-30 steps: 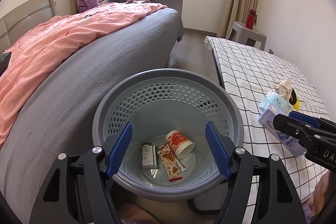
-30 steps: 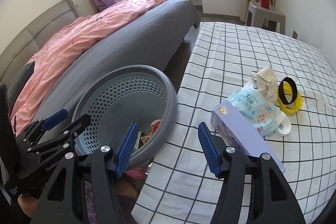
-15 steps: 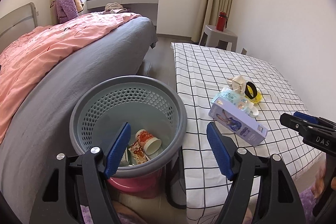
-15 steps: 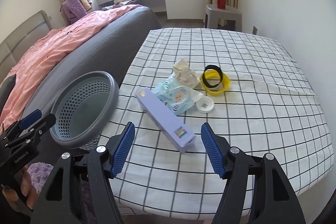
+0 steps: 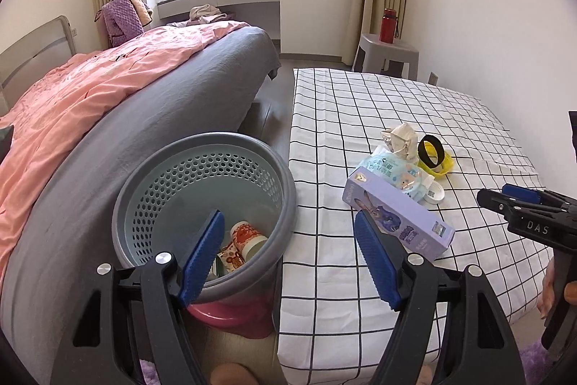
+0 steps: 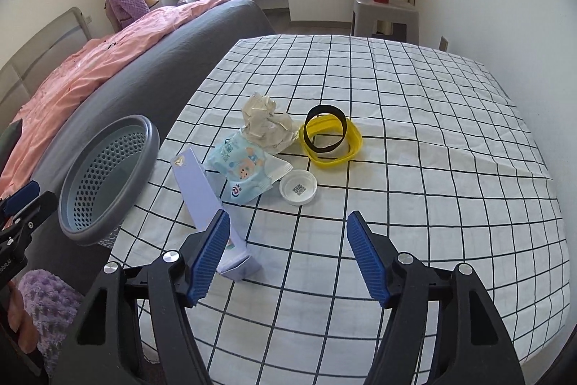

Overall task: Collect trash
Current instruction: 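Move both grippers toward the purple tissue box on the bed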

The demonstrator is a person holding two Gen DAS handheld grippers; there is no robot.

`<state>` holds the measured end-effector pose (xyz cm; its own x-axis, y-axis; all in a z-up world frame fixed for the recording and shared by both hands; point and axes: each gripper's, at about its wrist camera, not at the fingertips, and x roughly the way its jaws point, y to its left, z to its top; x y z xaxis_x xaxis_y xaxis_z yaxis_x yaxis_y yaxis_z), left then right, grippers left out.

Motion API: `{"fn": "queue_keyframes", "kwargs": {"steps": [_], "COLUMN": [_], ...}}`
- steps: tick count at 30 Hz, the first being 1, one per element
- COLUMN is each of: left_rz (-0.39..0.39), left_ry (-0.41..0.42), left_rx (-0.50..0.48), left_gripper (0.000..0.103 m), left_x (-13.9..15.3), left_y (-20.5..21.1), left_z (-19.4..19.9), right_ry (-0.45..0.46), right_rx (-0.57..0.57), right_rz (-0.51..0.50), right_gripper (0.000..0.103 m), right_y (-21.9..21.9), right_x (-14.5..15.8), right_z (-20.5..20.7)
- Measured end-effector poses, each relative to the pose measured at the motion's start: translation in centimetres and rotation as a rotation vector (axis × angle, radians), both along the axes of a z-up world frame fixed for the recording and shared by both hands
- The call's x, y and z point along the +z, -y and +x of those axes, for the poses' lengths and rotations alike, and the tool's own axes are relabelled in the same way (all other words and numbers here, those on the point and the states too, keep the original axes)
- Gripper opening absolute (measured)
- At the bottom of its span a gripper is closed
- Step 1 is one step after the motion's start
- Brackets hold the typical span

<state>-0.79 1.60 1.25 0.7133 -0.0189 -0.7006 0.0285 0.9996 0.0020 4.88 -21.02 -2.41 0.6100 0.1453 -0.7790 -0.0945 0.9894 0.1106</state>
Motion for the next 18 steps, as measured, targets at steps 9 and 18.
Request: {"fn": "queue_keyframes", "kwargs": {"steps": [9,18], "left_rz": [0.001,-0.008], "left_ry": [-0.014,-0.102], "left_rx": [0.040,0.052], "left_gripper": [0.071,0.071], "left_x": [-2.4,-5.5], "left_y": [1.8,1.8], "left_z": [3.0,4.8], "right_ry": [-0.051,-0.108], "right_rx": [0.039,0.071], "right_rz": [-0.009,-0.033], "right_gripper": [0.066,0.066], "right_y": [0.1,0.4], "right_x": [-3.4,-5.9], "right_z": [4.2,4.8]}}
